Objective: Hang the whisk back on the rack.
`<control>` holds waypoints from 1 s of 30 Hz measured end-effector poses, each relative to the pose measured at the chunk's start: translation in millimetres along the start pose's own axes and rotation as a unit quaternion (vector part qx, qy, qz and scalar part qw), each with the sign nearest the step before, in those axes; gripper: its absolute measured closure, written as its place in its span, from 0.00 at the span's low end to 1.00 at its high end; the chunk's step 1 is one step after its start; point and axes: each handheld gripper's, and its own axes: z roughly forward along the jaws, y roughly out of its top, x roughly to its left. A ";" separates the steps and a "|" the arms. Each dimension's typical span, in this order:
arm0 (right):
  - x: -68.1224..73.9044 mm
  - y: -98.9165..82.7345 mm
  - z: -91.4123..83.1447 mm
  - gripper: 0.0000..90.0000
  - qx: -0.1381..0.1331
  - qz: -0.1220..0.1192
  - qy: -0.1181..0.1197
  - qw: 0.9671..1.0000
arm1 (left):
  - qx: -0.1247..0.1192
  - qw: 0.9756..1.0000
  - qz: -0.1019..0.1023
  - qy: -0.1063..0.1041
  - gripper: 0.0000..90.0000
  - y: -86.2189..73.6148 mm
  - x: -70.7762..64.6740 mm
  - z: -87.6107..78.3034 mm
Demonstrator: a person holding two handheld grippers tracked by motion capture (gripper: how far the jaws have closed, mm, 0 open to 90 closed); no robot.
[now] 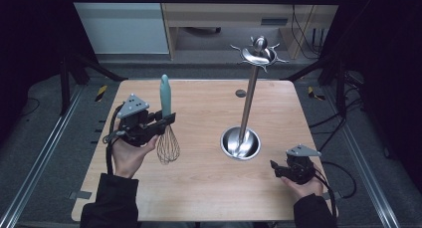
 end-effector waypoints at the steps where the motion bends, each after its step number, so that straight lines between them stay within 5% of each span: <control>1: 0.0 0.0 -0.1 0.35 0.000 0.000 0.000 1.000 | 0.000 1.000 0.000 -0.001 0.77 1.4 -1.1 1.2; 30: 0.9 0.7 0.0 0.35 -0.002 -0.002 0.000 1.000 | 0.000 0.999 0.039 -0.035 0.77 40.3 -44.5 28.4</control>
